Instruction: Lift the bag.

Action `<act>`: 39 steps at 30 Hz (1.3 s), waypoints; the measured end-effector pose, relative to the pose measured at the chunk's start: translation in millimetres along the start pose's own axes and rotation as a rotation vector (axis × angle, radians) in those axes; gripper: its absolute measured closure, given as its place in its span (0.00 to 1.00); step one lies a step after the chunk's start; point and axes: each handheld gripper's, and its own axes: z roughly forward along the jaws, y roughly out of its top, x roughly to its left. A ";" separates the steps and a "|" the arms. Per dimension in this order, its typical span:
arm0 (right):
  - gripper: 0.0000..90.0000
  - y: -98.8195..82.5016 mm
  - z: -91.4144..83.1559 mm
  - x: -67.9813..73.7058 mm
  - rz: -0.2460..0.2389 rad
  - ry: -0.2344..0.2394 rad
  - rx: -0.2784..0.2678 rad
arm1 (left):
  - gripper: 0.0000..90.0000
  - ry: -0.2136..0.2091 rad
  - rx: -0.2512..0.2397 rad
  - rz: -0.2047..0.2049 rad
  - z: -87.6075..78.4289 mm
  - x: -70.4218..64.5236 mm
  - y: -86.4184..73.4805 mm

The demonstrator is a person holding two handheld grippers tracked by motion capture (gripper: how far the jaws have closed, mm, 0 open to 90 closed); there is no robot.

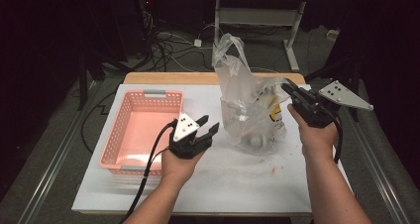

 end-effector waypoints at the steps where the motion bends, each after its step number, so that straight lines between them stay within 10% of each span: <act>1: 1.00 0.4 -0.8 0.8 0.001 0.003 -0.002 | 0.59 -0.009 0.007 -0.004 2.6 -3.4 -5.4; 10: 0.92 7.2 -9.8 6.5 -0.021 0.026 -0.014 | 0.43 -0.068 0.101 0.027 21.1 -23.4 -47.9; 22: 0.71 12.9 -34.0 9.9 -0.034 0.050 -0.018 | 0.22 -0.099 0.197 0.007 29.1 -16.1 -76.7; 39: 0.26 -98.5 -45.6 8.9 0.028 0.063 0.259 | 0.00 -0.118 0.203 0.040 20.5 -18.8 -86.9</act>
